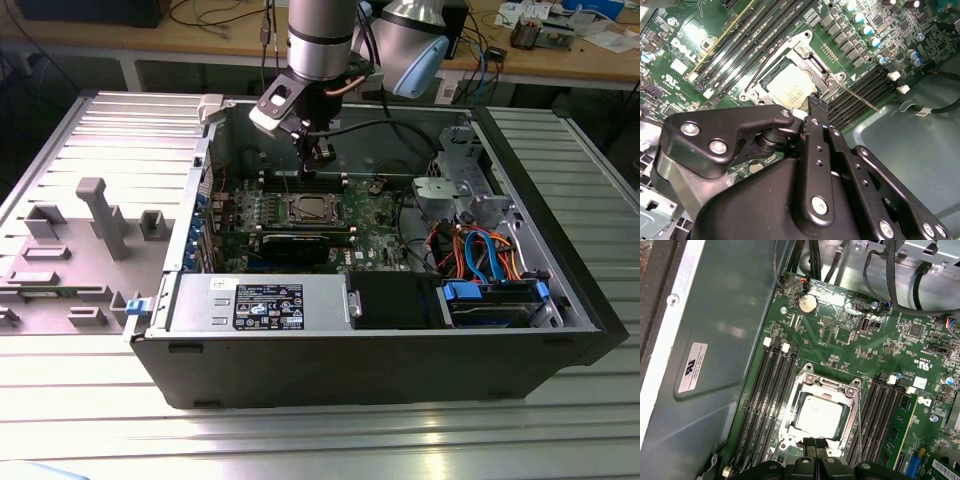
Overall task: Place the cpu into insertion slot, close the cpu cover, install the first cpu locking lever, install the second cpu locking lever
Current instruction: 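Install the first cpu locking lever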
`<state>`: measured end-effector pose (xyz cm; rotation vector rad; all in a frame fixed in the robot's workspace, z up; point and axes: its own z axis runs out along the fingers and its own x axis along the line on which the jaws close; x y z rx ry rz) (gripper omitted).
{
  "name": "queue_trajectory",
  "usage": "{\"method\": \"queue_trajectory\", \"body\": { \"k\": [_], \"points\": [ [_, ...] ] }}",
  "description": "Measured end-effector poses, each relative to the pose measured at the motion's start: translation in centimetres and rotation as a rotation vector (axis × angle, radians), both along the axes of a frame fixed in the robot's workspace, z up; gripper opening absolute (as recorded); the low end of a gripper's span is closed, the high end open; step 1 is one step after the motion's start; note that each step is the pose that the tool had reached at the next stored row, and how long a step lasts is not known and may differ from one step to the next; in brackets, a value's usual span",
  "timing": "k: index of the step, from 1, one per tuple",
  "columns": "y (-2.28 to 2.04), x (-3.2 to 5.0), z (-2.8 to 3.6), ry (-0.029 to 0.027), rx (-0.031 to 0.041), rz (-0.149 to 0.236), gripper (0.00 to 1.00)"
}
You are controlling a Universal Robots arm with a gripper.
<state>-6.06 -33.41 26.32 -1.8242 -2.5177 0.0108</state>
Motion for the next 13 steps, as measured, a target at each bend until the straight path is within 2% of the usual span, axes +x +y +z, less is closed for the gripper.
{"method": "queue_trajectory", "body": {
  "k": [13],
  "points": [
    [0.0,0.0,0.0,0.0,0.0,0.024,0.11]
  ]
}}
